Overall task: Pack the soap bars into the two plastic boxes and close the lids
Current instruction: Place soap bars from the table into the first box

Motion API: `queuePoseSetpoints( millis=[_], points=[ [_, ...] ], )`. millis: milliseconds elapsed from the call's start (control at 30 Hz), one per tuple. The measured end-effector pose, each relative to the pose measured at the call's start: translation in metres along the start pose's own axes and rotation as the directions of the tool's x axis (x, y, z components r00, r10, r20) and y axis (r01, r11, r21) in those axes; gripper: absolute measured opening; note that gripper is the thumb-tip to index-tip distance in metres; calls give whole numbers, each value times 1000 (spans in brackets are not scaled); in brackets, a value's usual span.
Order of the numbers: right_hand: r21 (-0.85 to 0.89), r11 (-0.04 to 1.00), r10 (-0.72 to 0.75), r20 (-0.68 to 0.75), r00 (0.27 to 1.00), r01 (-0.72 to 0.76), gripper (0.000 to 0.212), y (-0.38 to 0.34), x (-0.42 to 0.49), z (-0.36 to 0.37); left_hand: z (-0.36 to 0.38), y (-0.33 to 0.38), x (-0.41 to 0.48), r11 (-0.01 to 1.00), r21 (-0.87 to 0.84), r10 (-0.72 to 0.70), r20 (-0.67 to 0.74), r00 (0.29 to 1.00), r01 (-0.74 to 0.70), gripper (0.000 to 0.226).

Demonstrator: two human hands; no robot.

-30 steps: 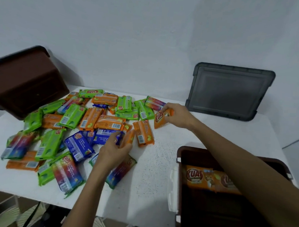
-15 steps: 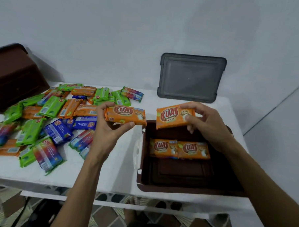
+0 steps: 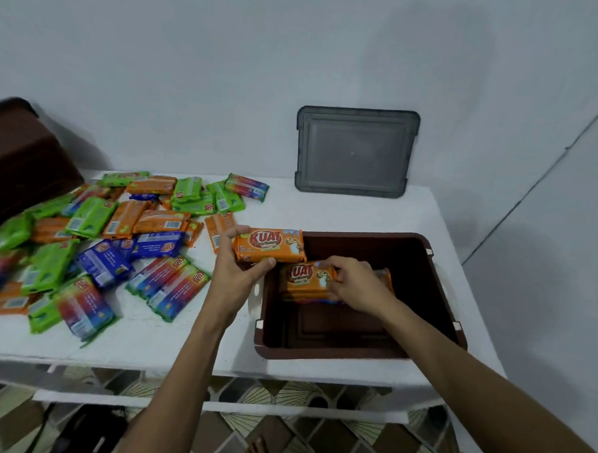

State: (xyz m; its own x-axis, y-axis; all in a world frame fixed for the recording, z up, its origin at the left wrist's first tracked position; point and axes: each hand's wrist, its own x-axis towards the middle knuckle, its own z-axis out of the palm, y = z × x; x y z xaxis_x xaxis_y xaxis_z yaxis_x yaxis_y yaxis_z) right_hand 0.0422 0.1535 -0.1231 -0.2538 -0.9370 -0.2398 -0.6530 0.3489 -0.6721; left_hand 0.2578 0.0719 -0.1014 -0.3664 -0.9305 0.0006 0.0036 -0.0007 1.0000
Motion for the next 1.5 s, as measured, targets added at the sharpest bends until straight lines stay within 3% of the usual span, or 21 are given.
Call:
queuePoseSetpoints(
  millis=[100,167,200,233,267,333,367,400,533,633,800,933,1067,1200,1300,1400,1500],
  points=[
    [-205,977,-61,16,998,63,40,0,-1,4,-2,1,1,999,34,7,30,1000,-8,61],
    [-270,957,-129,-73,989,105,32,-5,-4,-3,-1,4,1,998,53,22,53,998,-25,59],
    [-202,973,-138,-139,981,108,26,-9,-7,-8,0,7,1,998,54,32,67,997,-35,58],
    [-23,994,-110,-185,976,108,22,-14,-10,-14,2,9,1,998,49,44,88,995,-48,58],
    [263,959,-57,-172,983,102,19,-21,-14,-20,6,11,1,997,46,55,117,992,-61,57],
    [725,688,-18,-34,999,37,23,-30,-22,-31,16,13,1,992,81,78,196,977,-95,57],
    [787,617,-38,-10,999,31,24,-31,-25,-36,23,14,1,983,133,92,237,967,-126,56],
    [787,615,-56,-15,998,46,23,-30,-28,-40,29,15,1,963,212,106,278,955,-168,55],
    [682,727,-14,-103,995,81,14,-6,-38,-60,35,6,6,695,591,201,388,900,-410,59],
    [546,837,67,-171,983,38,15,17,-45,-76,22,-9,8,584,698,279,308,910,-415,52],
    [343,937,131,-170,977,-66,24,38,-41,-73,12,-23,3,637,675,380,146,914,-372,25],
    [10,995,103,-208,973,-103,27,44,-29,-58,16,-21,-3,644,667,434,85,897,-375,24],
    [-219,973,30,-203,979,-76,25,46,-23,-43,16,-22,-3,635,672,440,89,893,-380,25],
    [-478,872,-1,-210,978,-102,29,36,-19,-37,5,-25,-5,634,657,427,141,893,-407,26],
    [-494,867,-88,-271,958,-61,37,12,-18,-25,-16,-33,-12,621,671,394,177,902,-404,26],
    [-368,916,-287,-320,903,161,34,-36,-17,-1,-55,-44,-20,627,704,347,130,929,-333,23],
    [-292,912,-370,-289,883,286,35,-95,-15,36,-112,-53,-25,603,761,290,69,954,-239,22]
  ],
)
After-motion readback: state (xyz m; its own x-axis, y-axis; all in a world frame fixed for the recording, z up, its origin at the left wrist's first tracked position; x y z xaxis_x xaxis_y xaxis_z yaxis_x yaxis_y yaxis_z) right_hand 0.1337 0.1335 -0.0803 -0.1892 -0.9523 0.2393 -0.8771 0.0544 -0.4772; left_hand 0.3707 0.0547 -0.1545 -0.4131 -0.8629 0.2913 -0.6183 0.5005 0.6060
